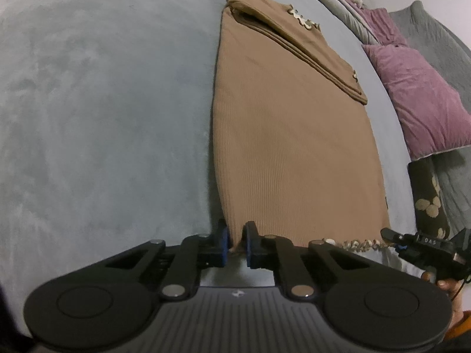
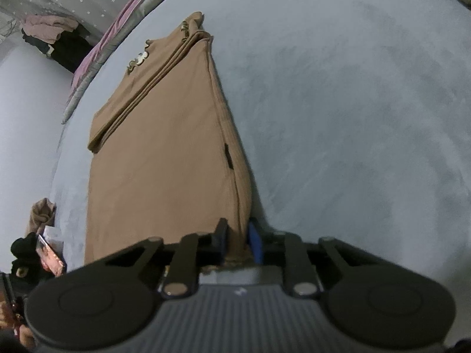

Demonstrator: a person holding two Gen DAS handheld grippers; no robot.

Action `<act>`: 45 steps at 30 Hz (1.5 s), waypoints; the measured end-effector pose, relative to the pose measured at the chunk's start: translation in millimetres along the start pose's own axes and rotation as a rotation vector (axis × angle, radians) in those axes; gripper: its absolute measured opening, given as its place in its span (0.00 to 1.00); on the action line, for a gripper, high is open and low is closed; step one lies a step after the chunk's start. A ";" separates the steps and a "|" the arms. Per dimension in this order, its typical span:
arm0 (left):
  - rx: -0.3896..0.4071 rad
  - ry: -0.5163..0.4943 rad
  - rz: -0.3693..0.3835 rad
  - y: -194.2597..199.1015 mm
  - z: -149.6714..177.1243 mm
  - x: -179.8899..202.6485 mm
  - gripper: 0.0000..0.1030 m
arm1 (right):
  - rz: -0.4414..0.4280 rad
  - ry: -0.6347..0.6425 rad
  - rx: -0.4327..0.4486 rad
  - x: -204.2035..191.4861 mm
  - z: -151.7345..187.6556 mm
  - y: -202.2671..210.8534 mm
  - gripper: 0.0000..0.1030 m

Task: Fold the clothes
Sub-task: 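Grasp the ruffled hem with the left gripper while the right gripper grasps beside it, then lift the hem with both grippers and fold it toward the collar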

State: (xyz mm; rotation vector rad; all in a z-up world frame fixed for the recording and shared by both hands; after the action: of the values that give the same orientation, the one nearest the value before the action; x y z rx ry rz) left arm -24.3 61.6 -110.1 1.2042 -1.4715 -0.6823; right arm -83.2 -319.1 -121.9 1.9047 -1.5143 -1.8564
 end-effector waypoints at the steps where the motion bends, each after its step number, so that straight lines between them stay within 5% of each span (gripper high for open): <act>1: 0.002 0.009 0.007 0.5 -0.4 0.7 0.07 | -0.004 -0.001 0.002 -0.8 0.1 0.2 0.13; 26: 0.106 0.259 0.170 1.8 -71.1 9.0 0.07 | -0.164 -0.068 0.119 -37.1 -56.5 8.2 0.11; 34: 0.122 0.368 0.194 -20.5 -108.3 0.7 0.07 | -0.163 -0.147 0.159 -33.1 -90.2 -16.8 0.11; 45: 0.133 0.396 0.199 -54.2 -156.4 2.6 0.07 | -0.175 -0.225 0.191 -24.6 -132.2 -65.2 0.11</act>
State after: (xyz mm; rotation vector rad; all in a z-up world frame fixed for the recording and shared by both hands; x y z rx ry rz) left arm 141.0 70.3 -115.0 1.1931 -1.2912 -0.1976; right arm 64.2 -342.2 -112.0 2.0268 -1.6955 -2.1344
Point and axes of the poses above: each gripper's, at about its wrist camera, not at the fingertips, and y roughly against the way its jaws point, x to its right, z to its underside, the point moved 9 cm from there along -y, roughly the way its jaws point, and after that the axes turned 12 degrees about -z, right-handed, at the moved point
